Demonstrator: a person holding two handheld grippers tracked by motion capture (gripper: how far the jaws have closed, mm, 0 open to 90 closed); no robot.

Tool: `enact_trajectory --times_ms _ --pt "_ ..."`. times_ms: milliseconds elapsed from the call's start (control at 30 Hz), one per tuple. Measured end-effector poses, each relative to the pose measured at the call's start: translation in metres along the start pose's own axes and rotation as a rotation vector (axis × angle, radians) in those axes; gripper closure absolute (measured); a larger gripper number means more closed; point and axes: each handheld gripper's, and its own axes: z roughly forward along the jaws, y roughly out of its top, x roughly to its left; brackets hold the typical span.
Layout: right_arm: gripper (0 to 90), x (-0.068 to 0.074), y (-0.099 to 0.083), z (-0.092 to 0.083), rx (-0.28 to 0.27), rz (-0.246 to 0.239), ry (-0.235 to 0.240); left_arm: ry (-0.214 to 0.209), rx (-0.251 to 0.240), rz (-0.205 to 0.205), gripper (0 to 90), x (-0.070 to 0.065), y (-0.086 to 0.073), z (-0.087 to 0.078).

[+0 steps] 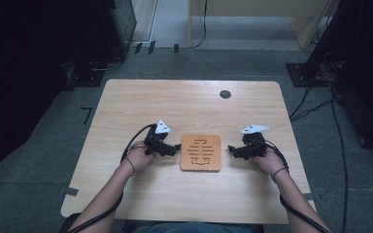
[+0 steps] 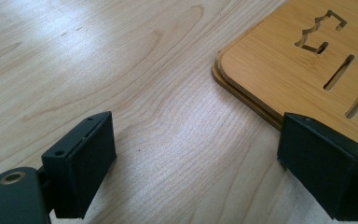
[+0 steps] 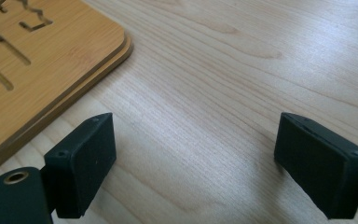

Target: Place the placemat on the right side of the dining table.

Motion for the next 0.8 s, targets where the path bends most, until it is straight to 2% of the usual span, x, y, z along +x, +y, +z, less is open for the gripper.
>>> enact_trajectory --times_ms 200,433,567,800 --pt "6.5 0.0015 -0.0033 0.0037 -0.042 -0.004 -0.001 0.000 0.000 0.000 10.4 0.0000 0.0000 0.0000" --pt "4.2 0.0007 -0.0032 0.0040 -0.036 -0.009 0.009 -0.001 0.000 0.000 10.4 0.0000 0.0000 0.0000" --pt "0.0 0.0004 -0.0008 0.0069 -0.021 -0.009 0.002 -0.003 -0.003 -0.003 10.4 0.0002 -0.0001 0.0000" --pt "0.0 0.0007 0.0022 0.0100 -0.020 0.006 -0.011 -0.004 -0.001 -0.003 10.4 0.0004 0.0000 -0.0001"
